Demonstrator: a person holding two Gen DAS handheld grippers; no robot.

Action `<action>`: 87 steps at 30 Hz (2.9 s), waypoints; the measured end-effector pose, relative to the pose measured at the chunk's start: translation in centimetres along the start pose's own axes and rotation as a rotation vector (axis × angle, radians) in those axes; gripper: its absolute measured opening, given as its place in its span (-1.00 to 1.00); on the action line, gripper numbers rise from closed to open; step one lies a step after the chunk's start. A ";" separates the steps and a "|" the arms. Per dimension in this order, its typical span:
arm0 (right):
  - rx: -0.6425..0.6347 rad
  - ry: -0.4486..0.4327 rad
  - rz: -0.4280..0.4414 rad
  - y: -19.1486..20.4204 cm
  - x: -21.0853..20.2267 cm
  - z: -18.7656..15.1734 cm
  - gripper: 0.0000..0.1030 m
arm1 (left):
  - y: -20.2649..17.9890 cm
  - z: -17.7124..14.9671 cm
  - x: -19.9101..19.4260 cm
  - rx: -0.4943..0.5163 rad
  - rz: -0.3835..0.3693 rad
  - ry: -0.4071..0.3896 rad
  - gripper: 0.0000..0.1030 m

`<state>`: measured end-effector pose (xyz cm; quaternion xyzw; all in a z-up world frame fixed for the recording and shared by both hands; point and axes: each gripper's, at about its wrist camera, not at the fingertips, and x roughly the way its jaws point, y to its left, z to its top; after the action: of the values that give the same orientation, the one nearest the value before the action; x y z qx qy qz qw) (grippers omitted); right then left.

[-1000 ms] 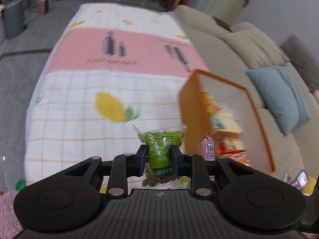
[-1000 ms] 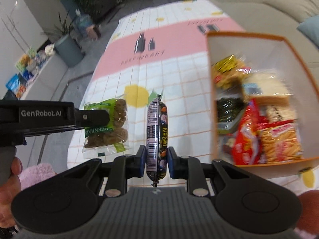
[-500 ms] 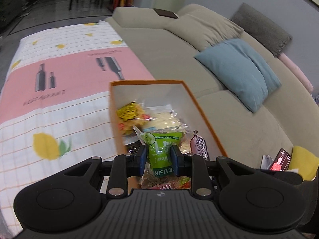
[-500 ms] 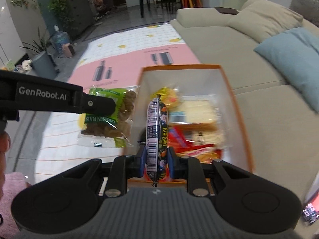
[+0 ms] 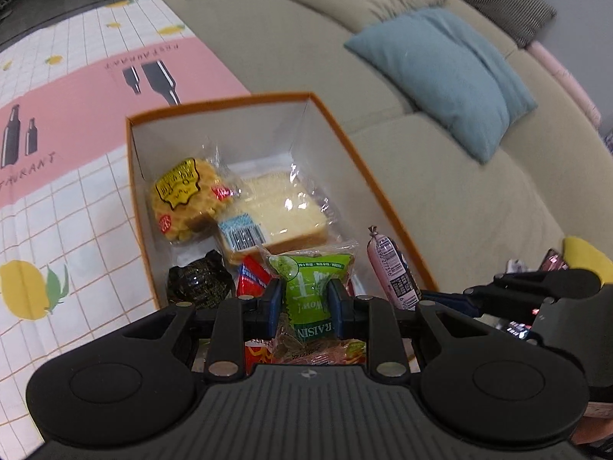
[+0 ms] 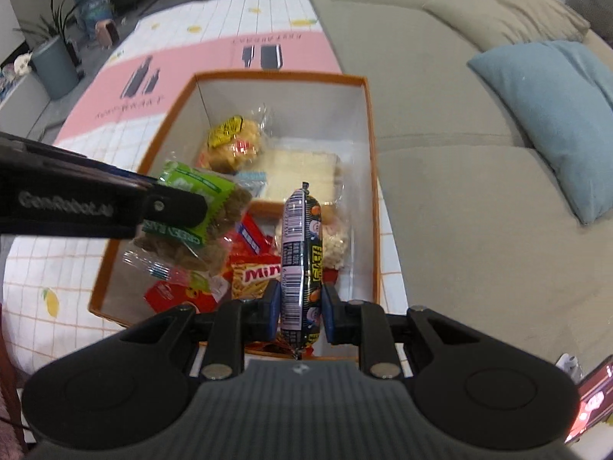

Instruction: Organize snacks

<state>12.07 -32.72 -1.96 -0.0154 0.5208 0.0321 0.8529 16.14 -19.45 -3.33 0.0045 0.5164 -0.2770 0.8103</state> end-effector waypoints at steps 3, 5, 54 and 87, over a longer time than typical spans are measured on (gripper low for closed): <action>-0.007 0.046 0.001 -0.2 1.4 0.3 -0.61 | 0.0 0.1 1.5 0.017 0.026 0.035 -0.45; -0.017 0.078 -0.008 -0.2 2.3 0.6 -0.61 | 0.0 0.3 2.4 0.030 0.037 0.064 -0.45; 0.006 -0.182 -0.058 4.3 -5.8 1.5 0.28 | 0.1 -2.9 -11.2 0.238 0.400 -0.300 0.00; 0.059 -0.598 -0.180 12.1 -6.9 -11.3 0.65 | 1.8 -14.3 -9.9 0.147 0.483 -0.364 0.40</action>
<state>-1.98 -21.64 -0.89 -0.0264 0.2441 -0.0556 0.9678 1.99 -9.32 -2.22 0.1363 0.3254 -0.1092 0.9293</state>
